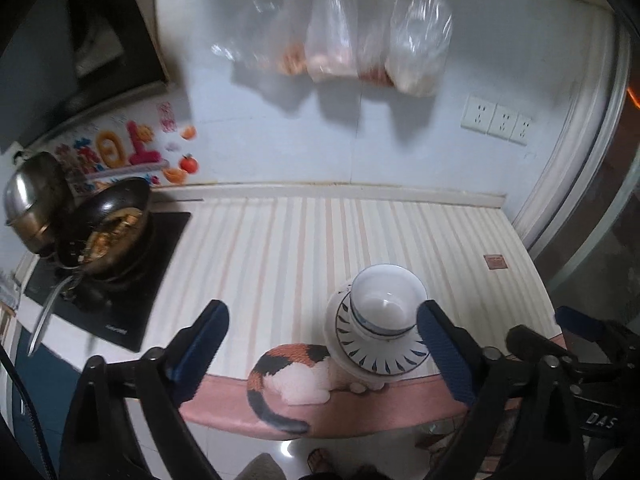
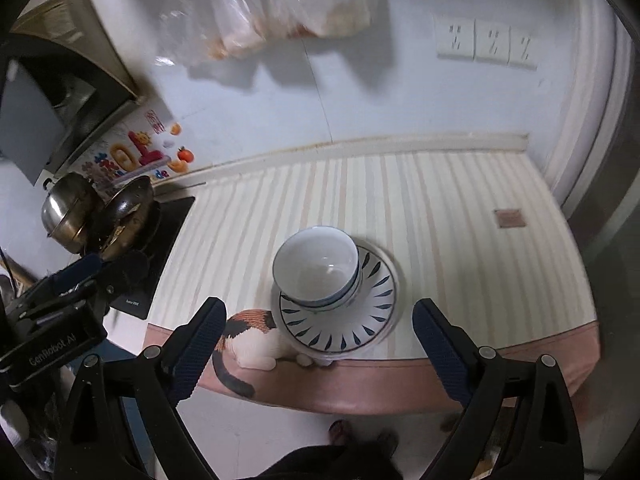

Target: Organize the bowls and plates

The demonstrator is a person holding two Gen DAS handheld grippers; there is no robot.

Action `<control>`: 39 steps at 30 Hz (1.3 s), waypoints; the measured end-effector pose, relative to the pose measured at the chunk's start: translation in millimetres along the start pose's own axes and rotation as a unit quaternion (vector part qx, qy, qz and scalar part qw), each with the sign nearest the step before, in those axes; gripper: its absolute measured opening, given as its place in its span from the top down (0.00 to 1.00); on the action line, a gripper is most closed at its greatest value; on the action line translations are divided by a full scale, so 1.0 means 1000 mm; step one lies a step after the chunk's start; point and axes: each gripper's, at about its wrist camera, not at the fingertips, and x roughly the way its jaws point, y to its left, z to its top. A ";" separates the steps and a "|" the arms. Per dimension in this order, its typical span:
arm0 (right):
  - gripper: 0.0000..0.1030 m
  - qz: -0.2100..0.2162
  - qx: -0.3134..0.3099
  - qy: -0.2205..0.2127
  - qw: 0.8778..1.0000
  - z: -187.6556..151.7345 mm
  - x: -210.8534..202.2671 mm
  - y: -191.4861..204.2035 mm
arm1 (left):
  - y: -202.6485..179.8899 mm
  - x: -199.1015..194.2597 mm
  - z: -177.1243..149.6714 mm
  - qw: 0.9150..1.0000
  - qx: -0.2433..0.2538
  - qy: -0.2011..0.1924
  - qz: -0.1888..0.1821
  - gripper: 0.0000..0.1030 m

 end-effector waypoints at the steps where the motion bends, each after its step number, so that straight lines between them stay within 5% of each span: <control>1: 0.06 -0.001 -0.004 -0.009 1.000 -0.004 -0.012 0.004 | 0.000 -0.009 -0.003 1.000 -0.002 -0.004 0.004 0.05; 15: 0.05 0.000 -0.052 -0.081 0.995 -0.083 -0.158 0.031 | 0.000 -0.129 -0.076 0.998 -0.026 -0.034 0.041 0.05; 39: 0.04 -0.034 -0.045 -0.116 0.992 -0.123 -0.215 0.052 | 0.016 -0.165 -0.106 0.998 -0.005 -0.044 0.035 0.05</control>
